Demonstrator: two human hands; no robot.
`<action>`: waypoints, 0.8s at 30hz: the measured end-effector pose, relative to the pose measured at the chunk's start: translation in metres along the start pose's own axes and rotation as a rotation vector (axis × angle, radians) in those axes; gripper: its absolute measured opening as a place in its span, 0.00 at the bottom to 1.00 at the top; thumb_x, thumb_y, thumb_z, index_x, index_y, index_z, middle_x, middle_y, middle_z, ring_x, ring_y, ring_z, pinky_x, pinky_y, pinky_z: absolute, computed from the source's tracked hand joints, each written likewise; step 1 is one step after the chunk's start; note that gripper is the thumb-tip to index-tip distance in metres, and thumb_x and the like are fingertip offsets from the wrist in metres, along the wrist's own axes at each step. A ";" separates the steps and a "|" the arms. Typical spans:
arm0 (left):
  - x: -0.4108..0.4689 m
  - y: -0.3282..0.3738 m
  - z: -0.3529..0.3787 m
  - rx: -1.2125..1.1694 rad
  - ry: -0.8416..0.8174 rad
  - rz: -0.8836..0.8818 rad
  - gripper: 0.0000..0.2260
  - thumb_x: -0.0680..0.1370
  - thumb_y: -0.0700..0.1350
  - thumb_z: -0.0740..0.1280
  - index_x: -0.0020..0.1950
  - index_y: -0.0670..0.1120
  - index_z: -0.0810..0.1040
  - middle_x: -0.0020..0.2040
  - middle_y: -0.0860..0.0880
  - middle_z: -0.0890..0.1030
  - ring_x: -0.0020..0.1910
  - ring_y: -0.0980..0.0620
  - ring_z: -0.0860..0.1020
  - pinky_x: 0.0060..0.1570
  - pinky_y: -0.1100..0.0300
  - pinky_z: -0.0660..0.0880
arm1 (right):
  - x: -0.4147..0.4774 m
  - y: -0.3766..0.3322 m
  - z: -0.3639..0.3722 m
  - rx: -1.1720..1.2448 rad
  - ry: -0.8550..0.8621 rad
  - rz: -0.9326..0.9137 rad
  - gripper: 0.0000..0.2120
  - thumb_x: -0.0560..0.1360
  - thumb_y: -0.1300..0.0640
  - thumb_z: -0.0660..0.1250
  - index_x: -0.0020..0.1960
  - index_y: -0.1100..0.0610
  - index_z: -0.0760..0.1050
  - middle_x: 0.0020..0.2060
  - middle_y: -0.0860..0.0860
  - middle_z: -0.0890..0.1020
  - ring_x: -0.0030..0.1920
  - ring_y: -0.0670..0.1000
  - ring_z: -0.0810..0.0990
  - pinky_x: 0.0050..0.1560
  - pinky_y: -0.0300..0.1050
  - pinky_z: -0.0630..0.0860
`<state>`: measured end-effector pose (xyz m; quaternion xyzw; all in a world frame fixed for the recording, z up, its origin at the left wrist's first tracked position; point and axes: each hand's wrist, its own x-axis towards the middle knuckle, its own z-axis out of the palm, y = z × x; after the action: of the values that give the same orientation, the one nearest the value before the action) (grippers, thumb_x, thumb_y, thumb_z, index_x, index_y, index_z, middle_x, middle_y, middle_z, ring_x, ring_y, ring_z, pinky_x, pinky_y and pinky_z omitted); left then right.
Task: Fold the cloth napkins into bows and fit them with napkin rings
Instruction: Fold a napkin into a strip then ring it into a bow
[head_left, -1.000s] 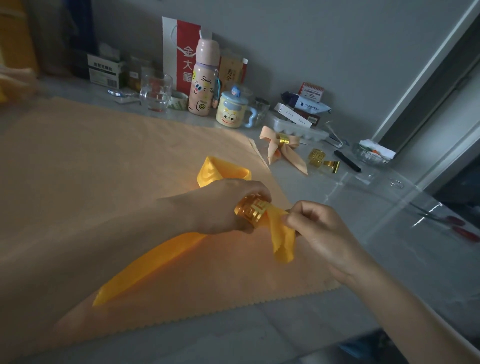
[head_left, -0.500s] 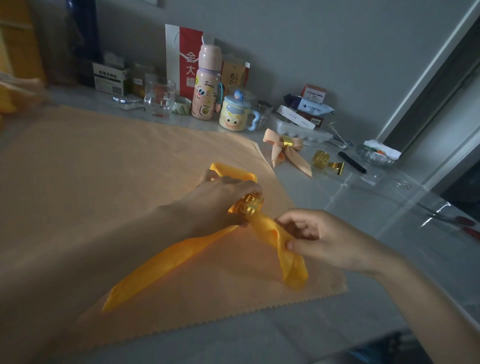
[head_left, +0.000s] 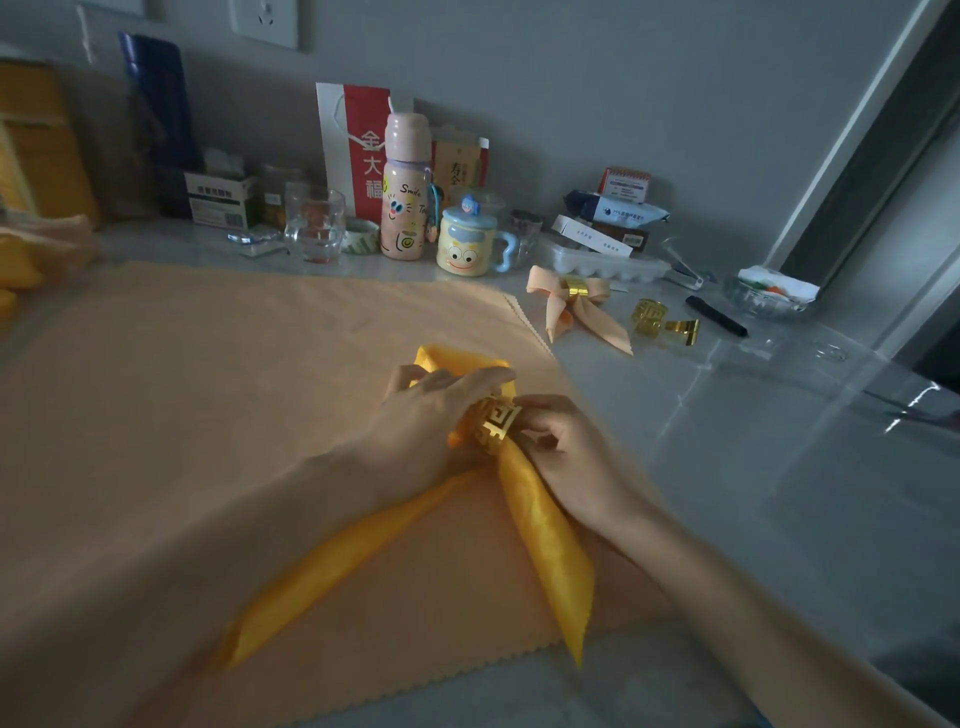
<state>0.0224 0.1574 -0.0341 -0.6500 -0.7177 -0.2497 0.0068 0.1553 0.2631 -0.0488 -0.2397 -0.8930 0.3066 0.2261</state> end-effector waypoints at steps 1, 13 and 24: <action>0.001 -0.001 -0.001 -0.017 -0.042 -0.010 0.32 0.74 0.53 0.69 0.73 0.59 0.57 0.61 0.60 0.67 0.62 0.60 0.58 0.59 0.65 0.50 | 0.000 0.000 -0.001 -0.016 0.001 0.002 0.09 0.76 0.56 0.64 0.51 0.53 0.83 0.55 0.49 0.80 0.57 0.50 0.76 0.58 0.46 0.73; 0.065 -0.022 -0.017 -0.131 -0.048 -0.212 0.20 0.78 0.50 0.65 0.69 0.50 0.68 0.69 0.52 0.70 0.69 0.51 0.67 0.64 0.60 0.63 | -0.005 -0.001 0.003 -0.293 -0.053 -0.104 0.15 0.80 0.51 0.57 0.63 0.49 0.76 0.74 0.47 0.57 0.73 0.48 0.51 0.69 0.42 0.53; 0.098 -0.021 -0.004 0.136 -0.318 -0.272 0.16 0.75 0.49 0.69 0.59 0.43 0.77 0.56 0.47 0.78 0.51 0.50 0.74 0.48 0.60 0.68 | 0.001 0.011 0.003 -0.306 0.071 0.054 0.17 0.79 0.46 0.55 0.61 0.49 0.77 0.68 0.49 0.67 0.67 0.51 0.63 0.64 0.46 0.64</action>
<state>-0.0142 0.2467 -0.0054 -0.5764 -0.8060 -0.0936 -0.0964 0.1566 0.2701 -0.0582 -0.3058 -0.9140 0.1643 0.2100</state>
